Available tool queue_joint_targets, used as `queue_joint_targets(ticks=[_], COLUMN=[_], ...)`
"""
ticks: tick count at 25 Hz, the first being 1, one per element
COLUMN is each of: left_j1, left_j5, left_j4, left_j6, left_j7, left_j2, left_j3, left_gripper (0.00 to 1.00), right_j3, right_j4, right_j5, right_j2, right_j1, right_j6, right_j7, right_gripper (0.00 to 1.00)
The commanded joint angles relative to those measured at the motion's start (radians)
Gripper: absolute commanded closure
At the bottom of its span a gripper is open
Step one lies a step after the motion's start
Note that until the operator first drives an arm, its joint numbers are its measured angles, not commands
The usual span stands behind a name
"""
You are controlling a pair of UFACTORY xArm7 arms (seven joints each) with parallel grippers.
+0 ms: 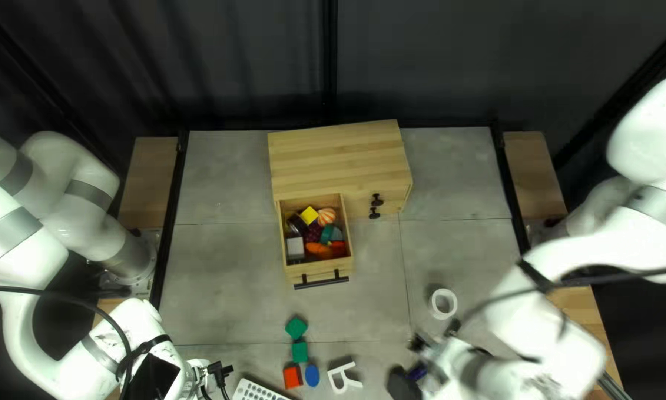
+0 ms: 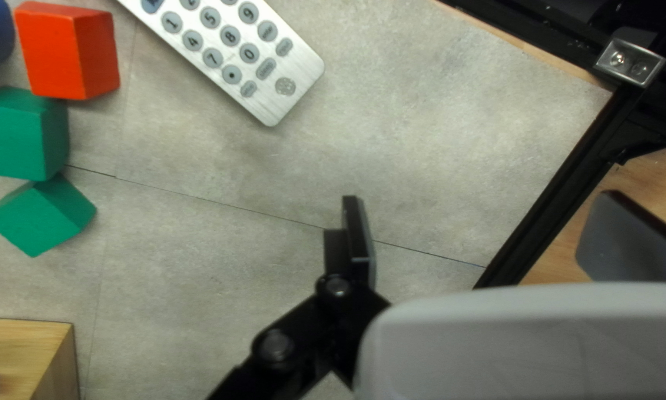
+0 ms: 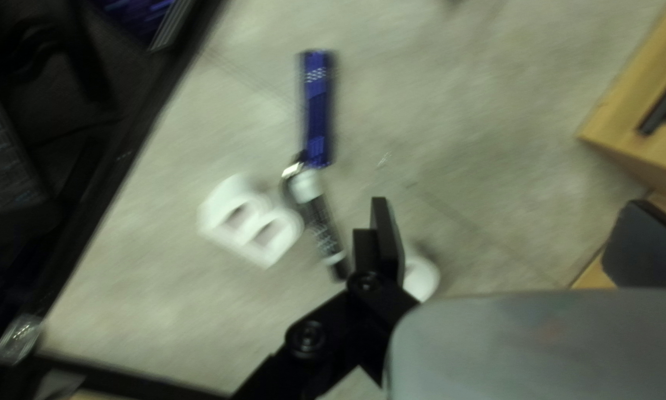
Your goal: Open drawers and place objects into drawer and close
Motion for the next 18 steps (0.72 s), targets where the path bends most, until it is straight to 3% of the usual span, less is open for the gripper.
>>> queue_joint_targets(ticks=[1,18], left_j1=[0.0,0.0], left_j5=[0.0,0.0], left_j4=[0.0,0.0], left_j6=[0.0,0.0], left_j7=[0.0,0.0], left_j2=[0.0,0.0], left_j3=[0.0,0.0], left_gripper=[0.0,0.0], right_j3=[0.029,0.063], right_j4=[-0.034,-0.233], right_j5=[0.025,0.121], right_j2=[0.008,-0.059], right_j1=[0.024,0.034], right_j6=[-0.034,-0.23], right_j7=[-0.007,0.011], right_gripper=[0.0,0.0])
